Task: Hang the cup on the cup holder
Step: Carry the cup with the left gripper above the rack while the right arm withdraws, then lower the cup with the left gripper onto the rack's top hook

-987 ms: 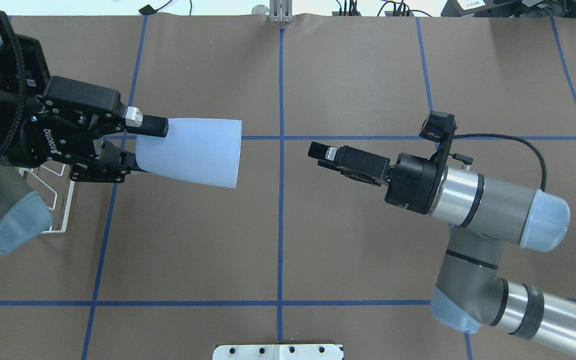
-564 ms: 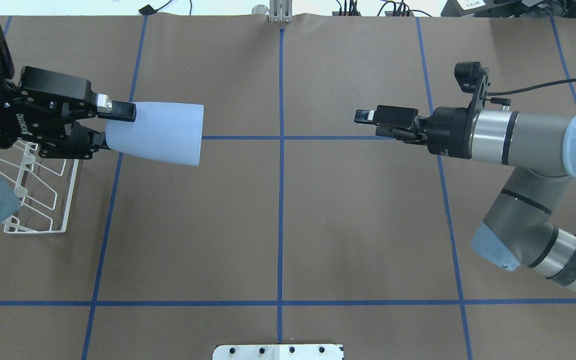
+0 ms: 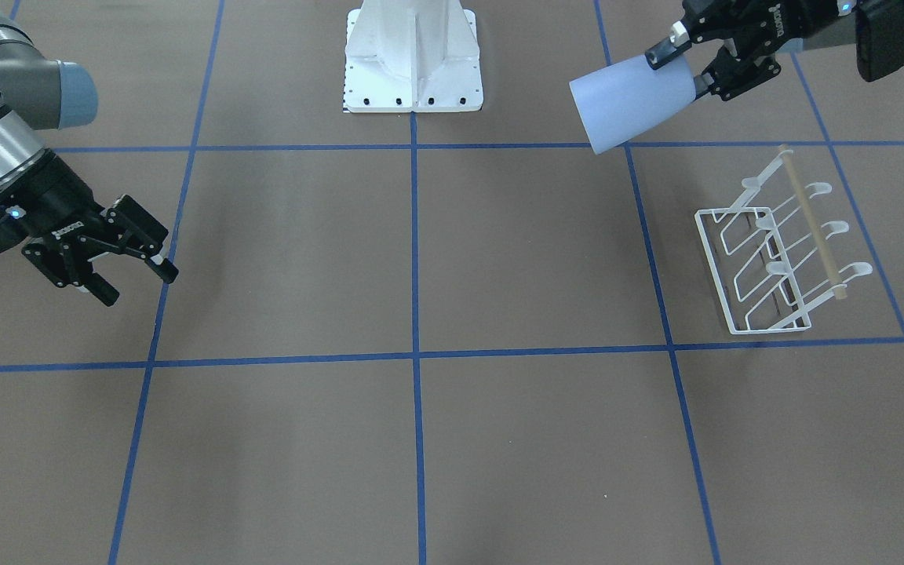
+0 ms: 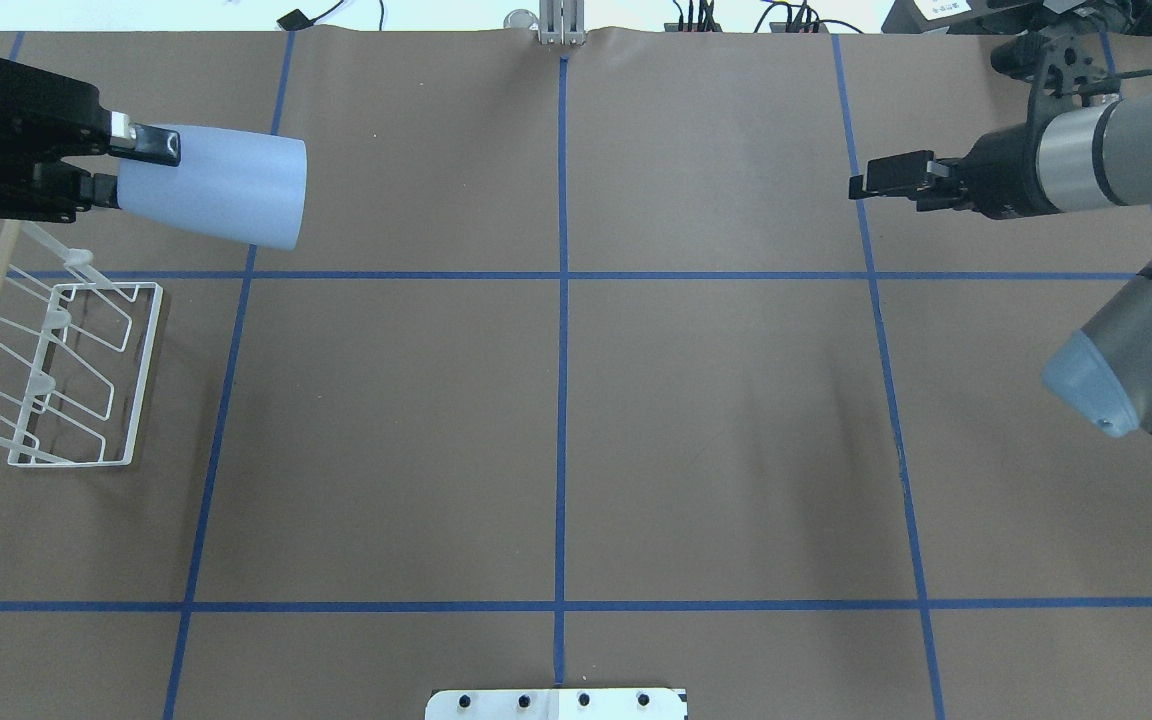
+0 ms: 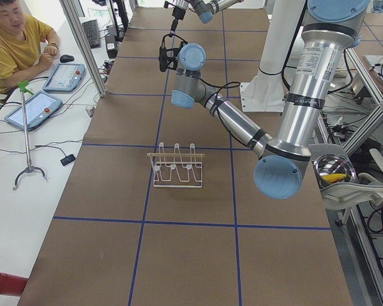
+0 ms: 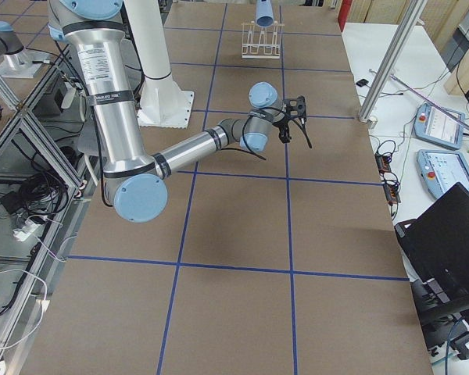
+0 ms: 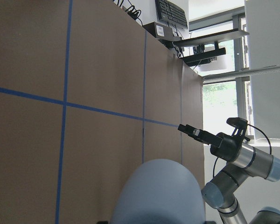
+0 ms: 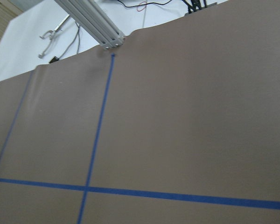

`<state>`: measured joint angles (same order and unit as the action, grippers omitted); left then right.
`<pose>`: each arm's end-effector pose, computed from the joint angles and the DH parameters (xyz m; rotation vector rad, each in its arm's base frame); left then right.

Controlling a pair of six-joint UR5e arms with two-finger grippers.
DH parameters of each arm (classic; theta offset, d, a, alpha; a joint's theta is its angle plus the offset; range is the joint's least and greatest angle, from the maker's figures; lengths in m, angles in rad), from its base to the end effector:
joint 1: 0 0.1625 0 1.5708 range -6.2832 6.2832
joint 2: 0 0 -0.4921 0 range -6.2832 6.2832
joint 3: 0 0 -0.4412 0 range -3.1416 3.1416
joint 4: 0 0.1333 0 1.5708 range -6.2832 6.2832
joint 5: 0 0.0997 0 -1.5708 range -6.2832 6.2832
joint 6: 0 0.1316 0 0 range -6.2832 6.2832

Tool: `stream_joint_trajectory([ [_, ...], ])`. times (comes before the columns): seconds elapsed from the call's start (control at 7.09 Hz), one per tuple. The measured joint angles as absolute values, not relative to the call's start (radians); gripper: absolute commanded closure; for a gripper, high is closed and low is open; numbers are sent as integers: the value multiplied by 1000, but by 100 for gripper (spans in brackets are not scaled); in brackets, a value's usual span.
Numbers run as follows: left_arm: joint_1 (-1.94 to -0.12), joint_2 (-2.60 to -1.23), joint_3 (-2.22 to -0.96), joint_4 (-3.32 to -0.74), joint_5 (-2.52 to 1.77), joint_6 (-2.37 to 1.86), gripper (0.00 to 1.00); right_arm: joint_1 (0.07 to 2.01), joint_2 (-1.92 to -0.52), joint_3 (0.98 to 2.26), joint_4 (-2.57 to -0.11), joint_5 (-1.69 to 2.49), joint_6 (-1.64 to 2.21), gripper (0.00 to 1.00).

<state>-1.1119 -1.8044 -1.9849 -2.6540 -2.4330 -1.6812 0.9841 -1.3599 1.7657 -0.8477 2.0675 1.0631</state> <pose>0.2068 -0.4939 0.2630 0.2133 1.6641 -0.1748 -0.3042 -0.5850 0.4289 0.4235 -1.1083 0.1390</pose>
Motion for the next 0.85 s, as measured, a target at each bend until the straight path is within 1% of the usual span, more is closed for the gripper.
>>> stream_joint_trajectory([
  [0.56, -1179, -1787, -1998, -2365, -2432, -1343, 100, 1156, -1413, 1768, -1302, 2077, 423, 0],
  [0.85, -1203, -1734, -2023, -2239, -2418, -1147, 100, 1248, -1438, 1773, -1439, 2134, 208, 0],
])
